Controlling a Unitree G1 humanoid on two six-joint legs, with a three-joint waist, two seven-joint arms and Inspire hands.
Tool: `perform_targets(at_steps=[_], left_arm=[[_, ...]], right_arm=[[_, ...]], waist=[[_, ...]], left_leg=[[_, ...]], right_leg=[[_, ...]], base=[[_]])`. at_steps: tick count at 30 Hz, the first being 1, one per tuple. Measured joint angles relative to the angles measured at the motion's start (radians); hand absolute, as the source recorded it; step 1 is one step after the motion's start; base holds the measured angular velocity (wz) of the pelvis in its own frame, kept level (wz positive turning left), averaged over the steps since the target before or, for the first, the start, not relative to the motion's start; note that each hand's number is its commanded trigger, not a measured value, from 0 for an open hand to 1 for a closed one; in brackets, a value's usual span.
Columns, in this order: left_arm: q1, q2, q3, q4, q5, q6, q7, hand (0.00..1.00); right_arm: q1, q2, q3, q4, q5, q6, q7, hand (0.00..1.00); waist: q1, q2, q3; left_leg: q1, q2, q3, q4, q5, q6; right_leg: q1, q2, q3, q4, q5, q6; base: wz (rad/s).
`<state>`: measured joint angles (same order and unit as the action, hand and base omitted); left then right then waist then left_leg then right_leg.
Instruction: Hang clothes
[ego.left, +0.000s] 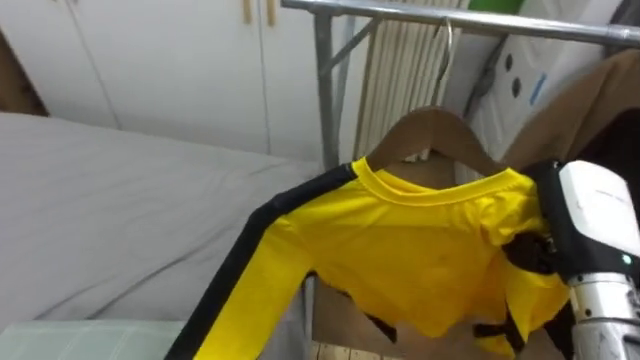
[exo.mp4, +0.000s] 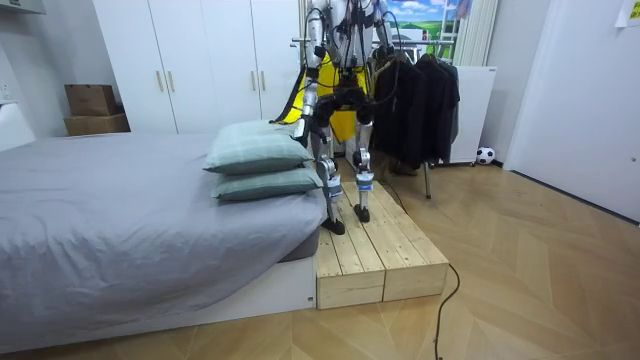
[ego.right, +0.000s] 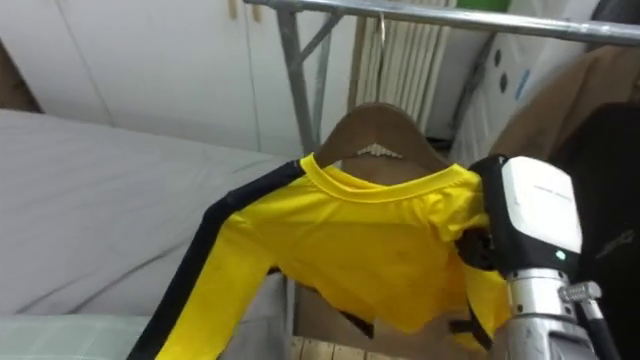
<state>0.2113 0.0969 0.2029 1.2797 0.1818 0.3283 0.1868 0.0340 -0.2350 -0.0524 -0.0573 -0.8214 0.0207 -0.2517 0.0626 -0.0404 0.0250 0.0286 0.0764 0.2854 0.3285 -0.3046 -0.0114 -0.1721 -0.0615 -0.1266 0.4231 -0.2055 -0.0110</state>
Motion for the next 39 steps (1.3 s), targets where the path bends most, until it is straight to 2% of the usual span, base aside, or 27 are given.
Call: perform_targets(at_steps=[2, 4, 8, 10, 14, 16, 21, 24, 27, 30, 39], left_arm=[[0.000, 0.006, 0.010, -0.001, -0.001, 0.000, 0.000, 0.00], [-0.005, 0.009, 0.012, -0.002, -0.005, 0.003, 0.000, 0.00], [-0.020, 0.013, 0.021, -0.002, -0.005, 0.007, 0.000, 0.00], [-0.022, 0.013, 0.021, -0.002, -0.005, 0.007, 0.006, 0.00], [-0.022, 0.016, 0.021, -0.002, -0.016, 0.007, 0.007, 0.00], [-0.022, 0.020, 0.021, -0.002, -0.016, 0.007, 0.007, 0.00], [-0.022, 0.033, 0.021, -0.002, -0.016, 0.007, 0.007, 0.00], [-0.022, 0.034, 0.020, -0.002, -0.016, 0.007, 0.007, 0.00], [-0.022, 0.035, 0.019, -0.004, -0.016, 0.006, 0.006, 0.00], [-0.022, 0.035, 0.018, -0.004, -0.016, 0.006, -0.002, 0.00], [-0.003, 0.035, 0.010, -0.036, -0.016, -0.011, -0.006, 0.00]], right_arm=[[-0.001, 0.001, 0.002, 0.000, -0.003, 0.007, 0.000, 1.00], [-0.003, 0.003, 0.022, 0.004, -0.003, 0.026, 0.001, 1.00], [-0.005, 0.005, 0.031, 0.007, -0.004, 0.026, 0.006, 1.00], [-0.012, 0.007, 0.032, 0.006, 0.009, 0.036, 0.010, 1.00], [-0.058, 0.007, 0.032, 0.006, 0.026, 0.046, 0.014, 1.00], [-0.078, 0.007, 0.032, 0.005, 0.036, 0.046, 0.014, 1.00], [-0.083, 0.013, 0.032, -0.002, 0.026, 0.045, 0.014, 1.00], [-0.083, 0.020, 0.032, -0.001, 0.027, 0.046, 0.014, 1.00], [-0.083, 0.020, 0.031, -0.001, 0.034, 0.048, 0.014, 1.00], [-0.084, 0.019, 0.030, -0.002, 0.046, 0.061, 0.018, 1.00], [-0.093, 0.019, 0.031, -0.001, 0.120, 0.064, 0.078, 1.00]], waist=[[0.000, -0.002, -0.0009], [0.000, -0.002, -0.0015], [0.003, -0.003, -0.0022], [0.003, -0.009, -0.0050], [0.003, -0.015, -0.0045], [0.000, -0.018, -0.0061], [0.004, -0.031, -0.0105], [0.006, -0.029, -0.0102], [0.017, -0.023, -0.0139], [0.025, -0.009, -0.0229], [0.030, -0.005, -0.0215]], left_leg=[[0.012, 0.005, 0.005, -0.032, 0.014, -0.020], [0.016, 0.016, 0.020, -0.046, 0.021, -0.024], [0.015, 0.022, 0.028, -0.068, 0.034, -0.028], [0.019, 0.020, 0.034, -0.090, 0.047, -0.029], [0.029, 0.019, 0.034, -0.095, 0.053, -0.035], [0.032, 0.019, 0.011, -0.095, 0.053, -0.035], [0.031, 0.026, 0.001, -0.095, 0.053, -0.035], [0.034, 0.030, -0.002, -0.093, 0.053, -0.036], [0.032, 0.034, -0.008, -0.095, 0.054, -0.039], [0.038, 0.034, -0.022, -0.101, 0.058, -0.044], [0.042, 0.033, -0.048, -0.110, 0.064, -0.045]], right_leg=[[0.004, 0.020, 0.015, -0.034, 0.023, -0.007], [0.009, 0.045, 0.020, -0.076, 0.050, -0.009], [0.018, 0.061, 0.029, -0.125, 0.084, -0.015], [0.017, 0.065, 0.034, -0.131, 0.095, -0.018], [0.019, 0.072, 0.046, -0.136, 0.097, -0.021], [0.026, 0.079, 0.050, -0.152, 0.102, -0.023], [0.042, 0.083, 0.036, -0.171, 0.115, -0.028], [0.052, 0.086, 0.029, -0.178, 0.118, -0.032], [0.058, 0.087, 0.014, -0.185, 0.124, -0.037], [0.069, 0.086, 0.003, -0.190, 0.124, -0.038], [0.084, 0.082, -0.017, -0.188, 0.116, -0.041]], base=[[-0.32], [-0.19], [-0.11], [-0.13], [-0.12], [0.00], [0.01], [0.03], [0.03], [0.13], [0.08]])
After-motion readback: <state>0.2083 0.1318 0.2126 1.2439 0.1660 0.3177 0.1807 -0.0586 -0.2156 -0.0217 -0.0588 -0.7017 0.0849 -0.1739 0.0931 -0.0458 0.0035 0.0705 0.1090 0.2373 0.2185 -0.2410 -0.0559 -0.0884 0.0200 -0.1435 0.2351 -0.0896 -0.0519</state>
